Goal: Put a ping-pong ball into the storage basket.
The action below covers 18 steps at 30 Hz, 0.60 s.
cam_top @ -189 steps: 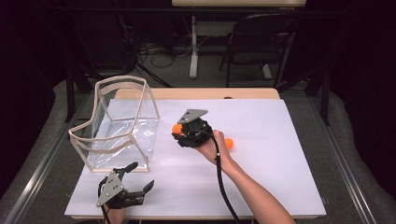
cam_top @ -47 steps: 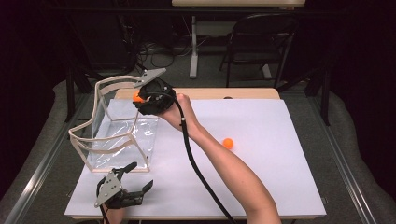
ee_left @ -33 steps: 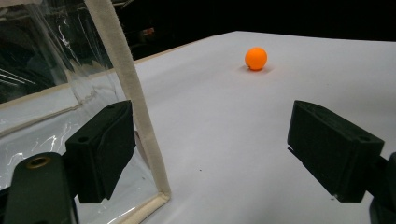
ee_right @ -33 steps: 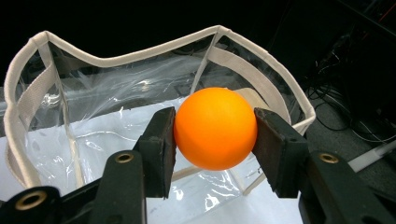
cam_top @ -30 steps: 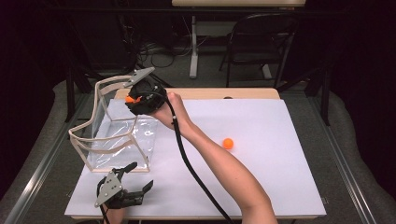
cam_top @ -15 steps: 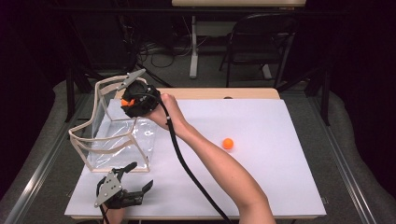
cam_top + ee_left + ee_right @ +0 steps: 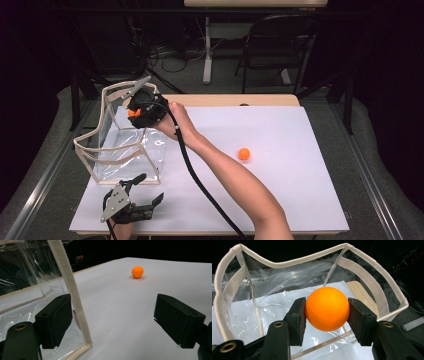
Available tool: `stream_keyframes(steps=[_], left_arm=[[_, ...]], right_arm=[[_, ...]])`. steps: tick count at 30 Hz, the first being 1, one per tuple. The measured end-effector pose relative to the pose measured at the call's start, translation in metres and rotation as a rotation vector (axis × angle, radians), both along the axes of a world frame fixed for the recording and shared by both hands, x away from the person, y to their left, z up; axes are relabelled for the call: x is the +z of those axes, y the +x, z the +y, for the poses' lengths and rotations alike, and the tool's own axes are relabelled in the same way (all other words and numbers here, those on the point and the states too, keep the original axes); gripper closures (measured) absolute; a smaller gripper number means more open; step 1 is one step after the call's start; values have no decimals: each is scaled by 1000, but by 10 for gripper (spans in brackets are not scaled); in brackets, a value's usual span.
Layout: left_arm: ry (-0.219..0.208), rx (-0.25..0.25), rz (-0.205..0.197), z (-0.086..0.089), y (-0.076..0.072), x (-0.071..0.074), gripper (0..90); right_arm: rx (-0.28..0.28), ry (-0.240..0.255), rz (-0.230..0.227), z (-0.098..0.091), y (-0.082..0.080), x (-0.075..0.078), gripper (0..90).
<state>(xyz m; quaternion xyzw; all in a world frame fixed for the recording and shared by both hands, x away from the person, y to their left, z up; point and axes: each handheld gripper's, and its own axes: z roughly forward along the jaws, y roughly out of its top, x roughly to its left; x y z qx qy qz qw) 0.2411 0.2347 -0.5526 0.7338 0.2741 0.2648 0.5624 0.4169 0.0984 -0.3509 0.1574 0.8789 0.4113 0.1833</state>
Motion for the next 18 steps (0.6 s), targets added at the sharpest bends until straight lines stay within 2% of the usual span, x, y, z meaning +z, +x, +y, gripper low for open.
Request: stream_keyframes(steps=[18], left_arm=[[-2, 4, 1, 0, -1, 0, 155]], right_arm=[[5, -27, 21, 6, 0, -6, 499]])
